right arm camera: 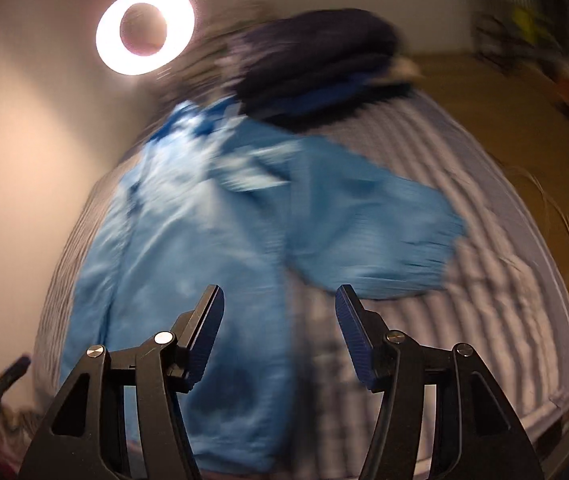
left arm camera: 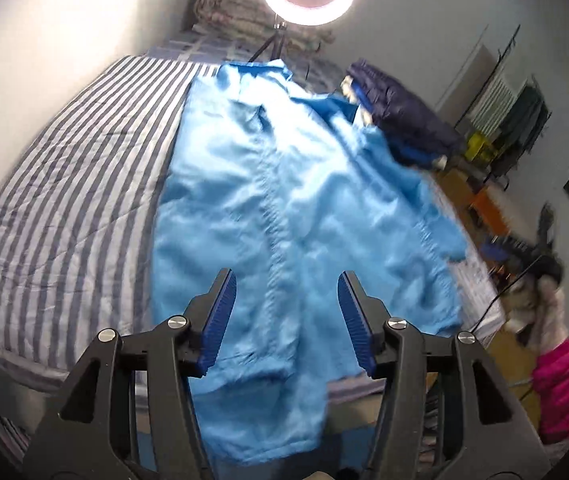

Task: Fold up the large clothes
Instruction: 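Grasp the coat's sleeve cuff with the right tool and lift it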

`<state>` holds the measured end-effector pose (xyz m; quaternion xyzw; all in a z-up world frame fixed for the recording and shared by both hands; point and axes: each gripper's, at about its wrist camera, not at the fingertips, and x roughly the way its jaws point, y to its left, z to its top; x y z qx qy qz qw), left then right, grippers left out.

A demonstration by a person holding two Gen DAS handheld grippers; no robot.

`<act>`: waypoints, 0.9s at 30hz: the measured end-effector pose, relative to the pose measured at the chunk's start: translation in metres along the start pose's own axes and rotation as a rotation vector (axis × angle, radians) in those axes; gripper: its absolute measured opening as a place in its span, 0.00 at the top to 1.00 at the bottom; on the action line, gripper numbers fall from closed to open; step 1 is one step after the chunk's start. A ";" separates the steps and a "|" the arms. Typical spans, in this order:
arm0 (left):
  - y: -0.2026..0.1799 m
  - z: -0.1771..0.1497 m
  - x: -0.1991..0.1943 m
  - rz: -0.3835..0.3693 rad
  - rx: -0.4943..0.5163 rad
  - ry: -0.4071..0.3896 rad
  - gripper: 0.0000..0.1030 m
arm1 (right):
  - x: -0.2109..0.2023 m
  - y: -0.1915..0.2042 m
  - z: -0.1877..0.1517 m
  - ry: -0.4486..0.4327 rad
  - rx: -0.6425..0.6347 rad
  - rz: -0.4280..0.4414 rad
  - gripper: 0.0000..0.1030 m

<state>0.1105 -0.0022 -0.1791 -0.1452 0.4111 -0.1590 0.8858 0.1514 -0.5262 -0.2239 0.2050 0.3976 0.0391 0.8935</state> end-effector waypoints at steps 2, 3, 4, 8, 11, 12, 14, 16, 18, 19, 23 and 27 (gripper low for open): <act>-0.005 0.006 -0.004 -0.019 -0.020 -0.018 0.47 | 0.002 -0.030 0.006 0.000 0.087 -0.023 0.44; -0.008 0.009 -0.004 -0.021 -0.021 -0.020 0.47 | 0.003 -0.046 0.010 -0.001 0.132 -0.031 0.44; -0.010 0.011 -0.005 -0.022 -0.021 -0.025 0.47 | 0.005 -0.057 0.013 -0.002 0.166 -0.034 0.44; -0.013 0.014 -0.009 -0.012 -0.006 -0.019 0.47 | 0.020 -0.107 0.023 -0.002 0.354 0.000 0.44; -0.014 0.014 -0.010 -0.001 0.001 -0.015 0.47 | 0.035 -0.134 0.026 0.004 0.478 0.026 0.44; -0.012 0.014 -0.011 0.006 0.002 -0.016 0.47 | 0.042 -0.140 0.027 0.009 0.505 0.017 0.44; -0.010 0.015 -0.011 0.017 0.002 -0.017 0.47 | 0.053 -0.145 0.029 0.019 0.531 0.008 0.44; -0.007 0.016 -0.012 0.024 0.000 -0.018 0.47 | 0.061 -0.145 0.031 0.023 0.530 0.001 0.44; -0.005 0.017 -0.012 0.027 0.000 -0.021 0.47 | 0.064 -0.138 0.034 0.026 0.497 -0.020 0.45; -0.004 0.017 -0.012 0.027 0.000 -0.023 0.47 | 0.065 -0.132 0.037 0.032 0.462 -0.041 0.49; -0.004 0.018 -0.011 0.019 0.004 -0.023 0.47 | 0.065 -0.106 0.047 0.078 0.257 -0.166 0.90; -0.007 0.022 -0.003 -0.001 0.009 -0.018 0.47 | 0.031 -0.066 0.054 0.004 0.038 -0.242 0.91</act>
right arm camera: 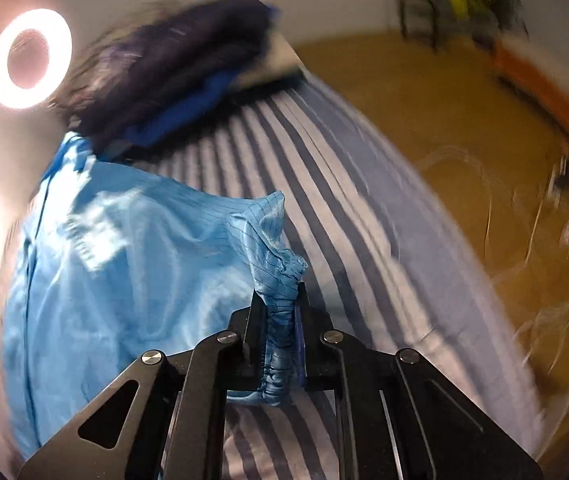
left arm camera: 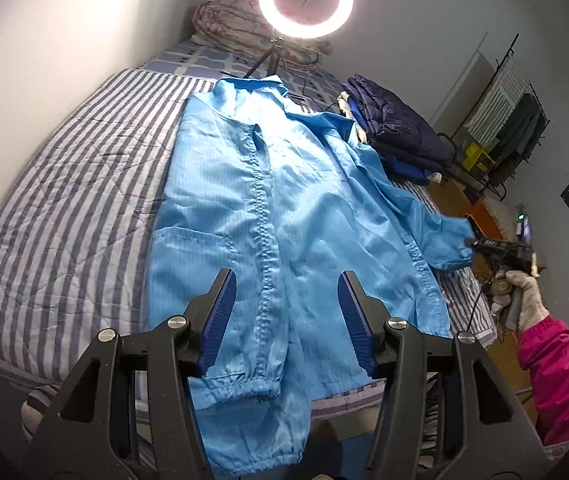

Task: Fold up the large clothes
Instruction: 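Grasp the coat's sleeve cuff with the right tool and lift it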

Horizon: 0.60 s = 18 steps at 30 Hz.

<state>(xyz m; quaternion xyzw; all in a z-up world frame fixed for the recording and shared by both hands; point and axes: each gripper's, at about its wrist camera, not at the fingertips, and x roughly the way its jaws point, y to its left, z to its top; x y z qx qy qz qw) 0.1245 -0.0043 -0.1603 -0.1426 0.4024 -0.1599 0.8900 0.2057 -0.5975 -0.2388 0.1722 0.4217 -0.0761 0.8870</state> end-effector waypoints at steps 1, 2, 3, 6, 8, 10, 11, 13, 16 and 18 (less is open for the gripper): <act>-0.001 0.001 0.003 -0.008 -0.001 0.001 0.47 | -0.014 0.006 0.001 -0.029 -0.030 -0.005 0.91; -0.003 0.001 0.005 -0.013 -0.002 0.001 0.47 | -0.025 0.010 0.002 -0.052 -0.047 0.000 0.91; -0.004 0.002 0.007 -0.019 -0.002 0.001 0.47 | -0.035 0.013 0.003 -0.075 -0.063 0.004 0.91; -0.010 0.002 0.013 -0.035 0.003 0.007 0.47 | -0.064 0.032 0.004 -0.144 -0.143 0.021 0.91; -0.014 0.001 0.017 -0.039 0.011 0.014 0.47 | -0.081 0.052 -0.001 -0.184 -0.219 0.043 0.91; -0.016 0.001 0.019 -0.037 0.015 0.017 0.47 | -0.092 0.075 -0.009 -0.211 -0.302 0.087 0.91; -0.015 0.001 0.020 -0.035 0.014 0.018 0.47 | -0.098 0.086 -0.015 -0.219 -0.340 0.100 0.91; -0.013 0.001 0.021 -0.031 0.006 0.019 0.47 | -0.109 0.115 -0.035 -0.232 -0.453 0.139 0.91; -0.007 0.003 0.023 -0.026 -0.018 0.017 0.47 | -0.107 0.157 -0.069 -0.181 -0.600 0.224 0.91; -0.003 0.002 0.026 -0.024 -0.034 0.021 0.47 | -0.098 0.179 -0.094 -0.126 -0.688 0.264 0.92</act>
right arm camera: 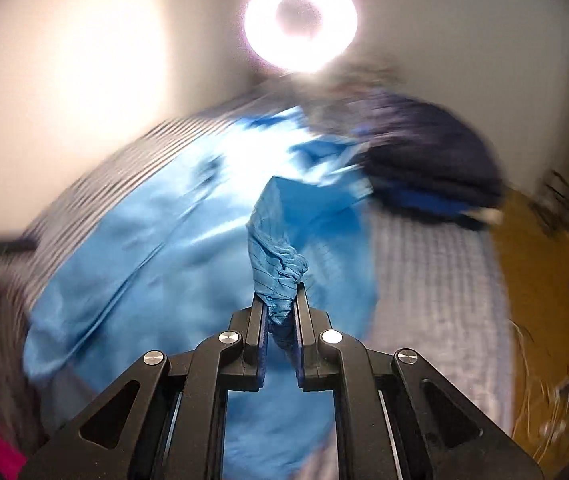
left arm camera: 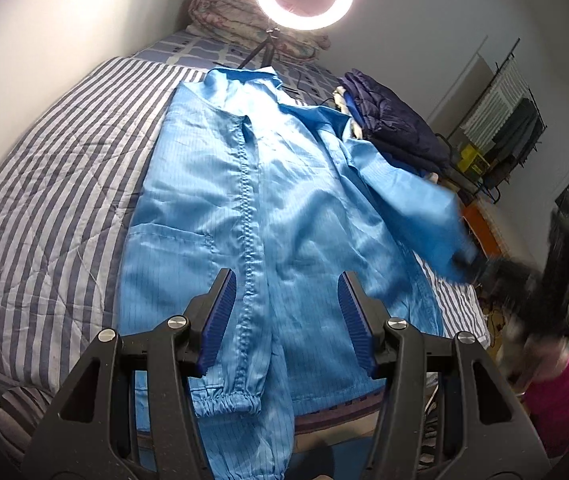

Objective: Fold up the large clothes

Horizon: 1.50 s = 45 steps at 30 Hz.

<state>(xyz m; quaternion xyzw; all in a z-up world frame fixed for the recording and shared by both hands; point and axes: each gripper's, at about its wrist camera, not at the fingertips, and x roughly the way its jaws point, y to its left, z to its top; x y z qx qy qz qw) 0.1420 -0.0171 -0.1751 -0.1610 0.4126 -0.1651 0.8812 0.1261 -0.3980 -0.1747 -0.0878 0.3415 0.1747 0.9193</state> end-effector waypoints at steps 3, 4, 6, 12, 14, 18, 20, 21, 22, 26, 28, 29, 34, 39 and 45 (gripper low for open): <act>0.006 -0.001 0.009 0.003 -0.035 0.026 0.47 | 0.030 0.047 -0.023 0.115 -0.098 0.115 0.92; 0.008 -0.001 0.013 -0.014 -0.051 0.038 0.47 | 0.041 0.064 -0.035 0.163 -0.150 0.141 0.92; 0.010 0.000 0.023 -0.035 -0.067 0.064 0.47 | 0.056 0.085 -0.055 0.230 -0.238 0.170 0.92; 0.000 0.000 0.063 -0.109 -0.101 0.159 0.47 | 0.053 0.079 -0.074 0.302 -0.230 0.260 0.89; -0.013 0.000 0.076 -0.131 -0.082 0.185 0.47 | 0.039 0.066 -0.070 0.294 -0.181 0.303 0.83; -0.049 0.002 0.101 -0.163 -0.005 0.226 0.43 | 0.004 0.033 -0.063 0.224 -0.041 0.376 0.67; -0.073 0.004 0.114 -0.150 0.071 0.236 0.40 | -0.009 0.015 -0.063 0.185 0.036 0.409 0.67; -0.084 0.004 0.120 -0.131 0.109 0.236 0.39 | -0.010 0.008 -0.063 0.174 0.066 0.407 0.66; -0.096 0.004 0.128 -0.106 0.155 0.241 0.39 | -0.009 0.001 -0.063 0.170 0.099 0.390 0.66; -0.137 -0.005 0.157 -0.004 0.311 0.280 0.39 | 0.009 -0.026 -0.068 0.217 0.208 0.278 0.65; -0.150 -0.009 0.170 0.073 0.377 0.278 0.39 | 0.031 -0.040 -0.072 0.264 0.293 0.284 0.65; -0.155 -0.011 0.177 0.112 0.414 0.269 0.43 | 0.038 -0.044 -0.072 0.279 0.319 0.290 0.65; -0.129 0.002 0.204 0.131 0.332 0.295 1.00 | 0.080 -0.046 -0.080 0.364 0.383 0.292 0.66; -0.041 0.016 0.162 -0.040 -0.140 0.226 1.00 | 0.086 -0.023 -0.072 0.366 0.322 0.309 0.98; 0.004 -0.019 0.141 -0.005 -0.199 0.248 1.00 | 0.061 0.006 -0.057 0.304 0.225 0.331 0.99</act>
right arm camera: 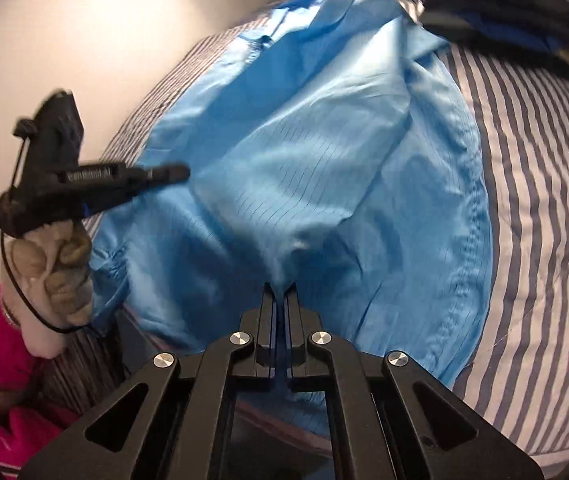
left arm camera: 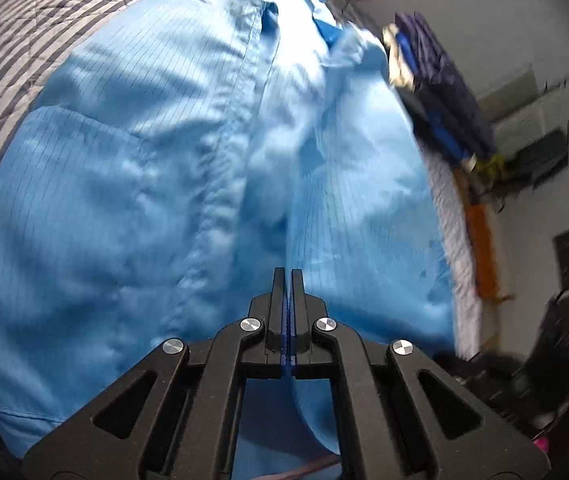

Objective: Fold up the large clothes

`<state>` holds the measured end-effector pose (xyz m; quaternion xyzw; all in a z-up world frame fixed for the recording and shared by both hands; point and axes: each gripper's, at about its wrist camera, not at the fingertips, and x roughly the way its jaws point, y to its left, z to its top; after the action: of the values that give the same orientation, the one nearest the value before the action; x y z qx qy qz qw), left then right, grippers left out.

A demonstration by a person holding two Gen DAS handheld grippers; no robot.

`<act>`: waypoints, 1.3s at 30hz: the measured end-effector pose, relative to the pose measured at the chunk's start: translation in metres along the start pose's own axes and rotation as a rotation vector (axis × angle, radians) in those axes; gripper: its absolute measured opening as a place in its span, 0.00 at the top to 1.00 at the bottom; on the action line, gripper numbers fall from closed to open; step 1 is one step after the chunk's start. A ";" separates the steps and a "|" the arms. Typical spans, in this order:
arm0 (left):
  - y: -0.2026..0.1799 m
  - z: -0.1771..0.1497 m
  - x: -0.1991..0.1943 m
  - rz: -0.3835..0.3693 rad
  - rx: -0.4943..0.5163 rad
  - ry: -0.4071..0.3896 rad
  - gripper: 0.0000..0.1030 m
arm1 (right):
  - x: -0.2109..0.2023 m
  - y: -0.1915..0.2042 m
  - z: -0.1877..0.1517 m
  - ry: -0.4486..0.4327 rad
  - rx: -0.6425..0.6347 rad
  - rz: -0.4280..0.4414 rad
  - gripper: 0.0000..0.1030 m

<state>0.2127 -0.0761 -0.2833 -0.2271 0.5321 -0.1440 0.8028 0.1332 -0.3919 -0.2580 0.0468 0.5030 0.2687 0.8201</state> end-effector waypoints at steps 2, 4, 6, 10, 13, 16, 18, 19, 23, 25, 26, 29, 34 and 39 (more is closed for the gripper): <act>-0.002 -0.006 0.002 0.026 0.035 0.001 1.00 | 0.000 0.004 0.000 0.006 -0.007 -0.016 0.99; -0.009 -0.007 0.005 0.036 0.056 0.004 1.00 | -0.006 0.008 0.001 -0.011 0.000 -0.004 0.99; -0.019 -0.009 0.009 0.020 0.094 0.030 1.00 | -0.014 0.009 0.001 -0.025 -0.005 -0.026 0.99; -0.046 -0.018 0.011 -0.016 0.185 0.066 1.00 | -0.036 -0.002 -0.003 -0.043 0.017 -0.130 0.99; -0.058 -0.024 0.019 0.003 0.229 0.087 1.00 | -0.050 -0.029 -0.007 -0.064 0.113 -0.083 0.99; -0.059 -0.029 0.019 0.007 0.245 0.096 1.00 | -0.046 -0.030 -0.010 -0.019 0.126 -0.025 0.96; -0.058 -0.030 0.018 0.012 0.255 0.093 1.00 | -0.046 -0.031 -0.015 -0.012 0.133 0.020 0.92; -0.057 -0.031 0.018 0.015 0.258 0.097 1.00 | -0.047 -0.036 -0.017 -0.018 0.151 0.042 0.90; -0.051 -0.032 0.017 0.012 0.257 0.105 1.00 | -0.050 -0.067 -0.017 -0.068 0.279 0.104 0.76; -0.053 -0.032 0.015 0.015 0.264 0.100 1.00 | -0.042 -0.082 -0.005 -0.096 0.350 0.132 0.76; -0.053 -0.031 0.014 0.021 0.268 0.094 1.00 | -0.038 -0.086 0.002 -0.108 0.368 0.134 0.76; -0.050 -0.027 0.012 0.038 0.265 0.083 1.00 | -0.024 -0.091 0.027 -0.104 0.381 0.147 0.76; -0.036 -0.021 0.007 0.063 0.245 0.068 1.00 | -0.042 -0.071 0.043 -0.118 0.285 0.231 0.76; -0.029 -0.024 -0.021 0.032 0.198 0.001 1.00 | -0.031 -0.076 0.056 -0.102 0.287 0.121 0.57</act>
<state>0.1829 -0.0960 -0.2593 -0.1382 0.5193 -0.1830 0.8232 0.2000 -0.4609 -0.2318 0.2074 0.4901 0.2403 0.8118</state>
